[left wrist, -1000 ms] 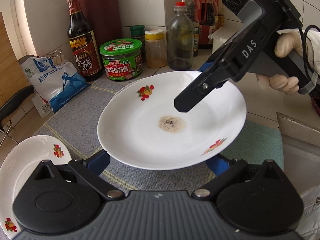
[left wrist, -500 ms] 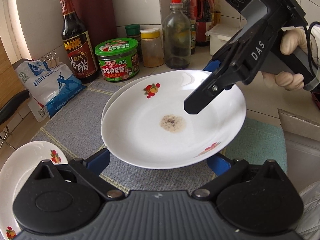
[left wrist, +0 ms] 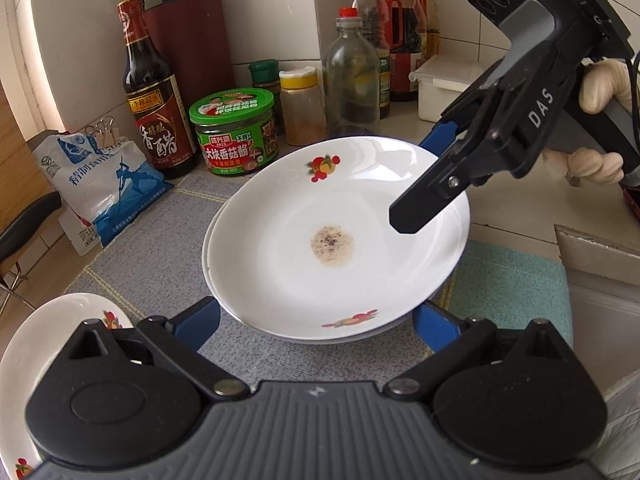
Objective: Organize plates and bowls
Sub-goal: 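Lower the stained plate onto the other plate with the right tool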
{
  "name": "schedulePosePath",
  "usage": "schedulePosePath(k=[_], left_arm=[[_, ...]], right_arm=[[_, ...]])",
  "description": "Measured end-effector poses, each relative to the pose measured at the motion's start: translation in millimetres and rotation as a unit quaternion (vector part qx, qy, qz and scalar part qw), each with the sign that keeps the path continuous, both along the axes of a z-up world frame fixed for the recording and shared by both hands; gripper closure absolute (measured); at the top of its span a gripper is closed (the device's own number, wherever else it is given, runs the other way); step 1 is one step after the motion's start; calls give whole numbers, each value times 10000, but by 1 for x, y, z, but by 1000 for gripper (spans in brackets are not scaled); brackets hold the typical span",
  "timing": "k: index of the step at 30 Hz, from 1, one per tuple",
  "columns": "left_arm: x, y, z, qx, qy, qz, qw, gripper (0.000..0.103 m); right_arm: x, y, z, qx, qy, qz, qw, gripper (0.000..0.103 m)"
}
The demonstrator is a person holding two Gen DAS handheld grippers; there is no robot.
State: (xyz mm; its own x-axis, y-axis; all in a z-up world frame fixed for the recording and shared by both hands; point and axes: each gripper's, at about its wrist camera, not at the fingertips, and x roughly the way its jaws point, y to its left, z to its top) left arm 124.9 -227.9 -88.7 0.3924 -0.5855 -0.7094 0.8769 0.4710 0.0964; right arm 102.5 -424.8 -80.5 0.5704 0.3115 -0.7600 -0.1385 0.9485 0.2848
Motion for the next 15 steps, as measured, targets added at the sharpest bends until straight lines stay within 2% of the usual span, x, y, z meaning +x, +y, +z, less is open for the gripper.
schedulePosePath(k=[11,15], left_arm=[[-8,8,5,-48,-77,188,9998,1],[-12,18,11,-187,-79,340,9992,1]], right_arm=[[-1,15,0,-445,52,-80,9990,0],[-5,18,-2,-591,83,-123,9981,0]])
